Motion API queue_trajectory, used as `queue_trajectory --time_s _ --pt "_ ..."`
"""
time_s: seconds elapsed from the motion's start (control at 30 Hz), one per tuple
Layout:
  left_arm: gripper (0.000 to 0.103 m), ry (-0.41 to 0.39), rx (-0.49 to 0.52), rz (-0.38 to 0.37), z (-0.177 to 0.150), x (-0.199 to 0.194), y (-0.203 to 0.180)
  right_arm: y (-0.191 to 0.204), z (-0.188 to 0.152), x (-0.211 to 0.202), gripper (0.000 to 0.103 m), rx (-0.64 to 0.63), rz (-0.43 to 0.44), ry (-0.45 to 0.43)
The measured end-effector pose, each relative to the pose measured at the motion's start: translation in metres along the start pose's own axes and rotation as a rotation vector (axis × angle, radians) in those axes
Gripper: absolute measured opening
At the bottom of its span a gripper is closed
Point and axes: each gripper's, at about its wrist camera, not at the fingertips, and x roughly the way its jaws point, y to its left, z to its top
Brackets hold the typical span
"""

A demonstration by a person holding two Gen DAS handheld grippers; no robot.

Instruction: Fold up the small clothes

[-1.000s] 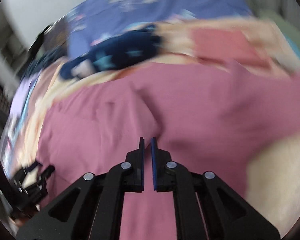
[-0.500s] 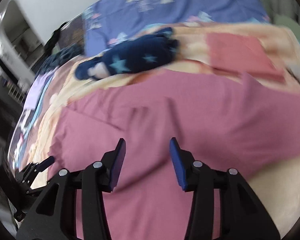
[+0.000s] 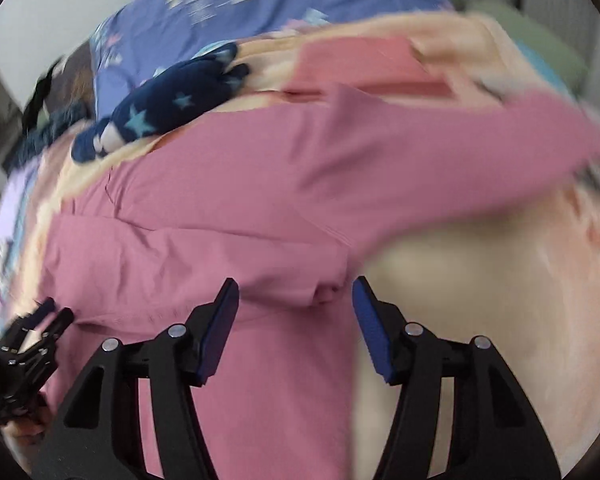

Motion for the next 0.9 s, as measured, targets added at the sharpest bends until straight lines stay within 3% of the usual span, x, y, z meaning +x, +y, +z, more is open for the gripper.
queue_trajectory --time_s 0.1,0.23,0.33,0.4,0.57,0.77,0.83,0.87,0.9 --pt "0.057 -0.005 0.018 -0.005 -0.001 -0.003 -0.005 -0.025 -0.010 -0.003 0.060 0.071 0.131 0.030" --pt "0.061 -0.019 0.032 0.017 -0.004 -0.012 -0.003 -0.027 -0.003 0.002 0.059 0.088 0.181 0.010" --pt "0.063 -0.018 0.003 0.055 -0.008 -0.016 0.013 -0.013 0.005 0.001 0.059 0.051 0.176 0.006" --pt "0.064 -0.012 -0.035 0.073 -0.009 -0.016 0.027 -0.004 0.008 0.001 0.051 0.016 0.099 0.000" --pt "0.064 -0.008 -0.107 0.116 -0.001 -0.013 0.060 0.005 0.011 -0.011 0.043 -0.026 0.027 -0.099" --pt "0.064 -0.015 -0.158 0.141 0.040 0.011 0.098 0.002 0.030 0.021 0.043 -0.045 0.053 0.008" --pt "0.063 0.004 -0.167 0.142 0.052 0.026 0.107 0.001 0.030 0.028 0.029 -0.050 0.043 0.023" --pt "0.061 0.014 -0.174 0.131 0.057 0.034 0.110 0.001 0.029 0.027 0.004 -0.053 0.045 0.024" --pt "0.060 0.026 -0.186 0.105 0.063 0.042 0.113 0.001 0.028 0.024 0.003 -0.048 0.058 0.019"
